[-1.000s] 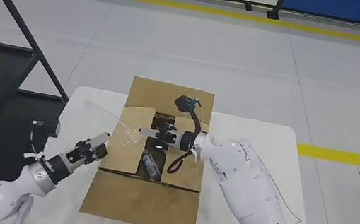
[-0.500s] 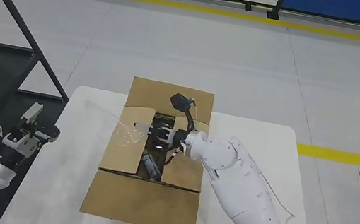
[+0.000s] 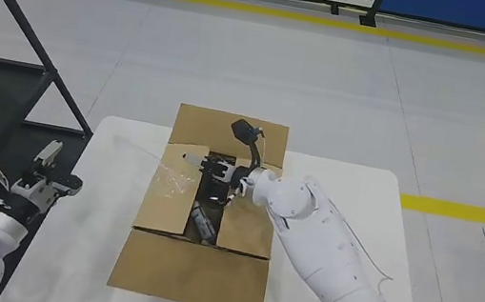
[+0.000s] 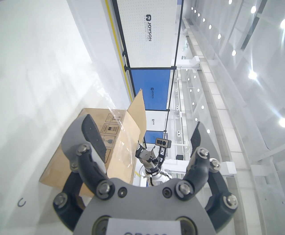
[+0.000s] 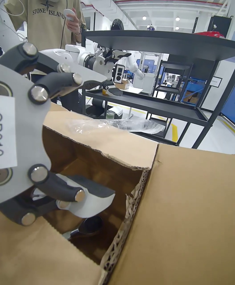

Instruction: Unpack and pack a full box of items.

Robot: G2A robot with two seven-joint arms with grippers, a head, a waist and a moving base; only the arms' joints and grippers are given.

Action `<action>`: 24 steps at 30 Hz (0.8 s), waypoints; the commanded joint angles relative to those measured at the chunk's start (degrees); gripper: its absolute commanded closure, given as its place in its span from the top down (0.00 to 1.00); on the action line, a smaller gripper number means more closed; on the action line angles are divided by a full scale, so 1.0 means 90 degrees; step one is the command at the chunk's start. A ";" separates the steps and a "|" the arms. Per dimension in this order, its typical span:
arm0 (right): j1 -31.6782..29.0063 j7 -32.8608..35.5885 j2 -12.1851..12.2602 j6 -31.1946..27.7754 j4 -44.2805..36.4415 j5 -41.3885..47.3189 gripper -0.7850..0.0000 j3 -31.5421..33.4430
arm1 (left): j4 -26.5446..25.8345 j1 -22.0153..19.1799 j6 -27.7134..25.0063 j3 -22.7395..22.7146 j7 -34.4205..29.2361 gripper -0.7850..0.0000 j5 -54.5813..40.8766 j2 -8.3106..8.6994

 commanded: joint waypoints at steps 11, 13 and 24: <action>0.0126 0.0109 -0.0123 -0.0204 0.0284 -0.0026 0.67 -0.0064 | 0.1282 -0.2194 0.1921 0.0976 -0.0676 1.00 0.0190 0.0058; 0.0119 0.0120 -0.0128 -0.0231 0.0288 -0.0047 0.65 -0.0059 | 0.1561 -0.2530 0.2031 0.1116 -0.0635 1.00 0.0371 0.0068; -0.0007 0.0028 -0.0065 -0.0534 0.0201 -0.0074 0.65 0.0178 | 0.2897 -0.3840 0.2695 0.2076 -0.1458 1.00 0.0704 0.0052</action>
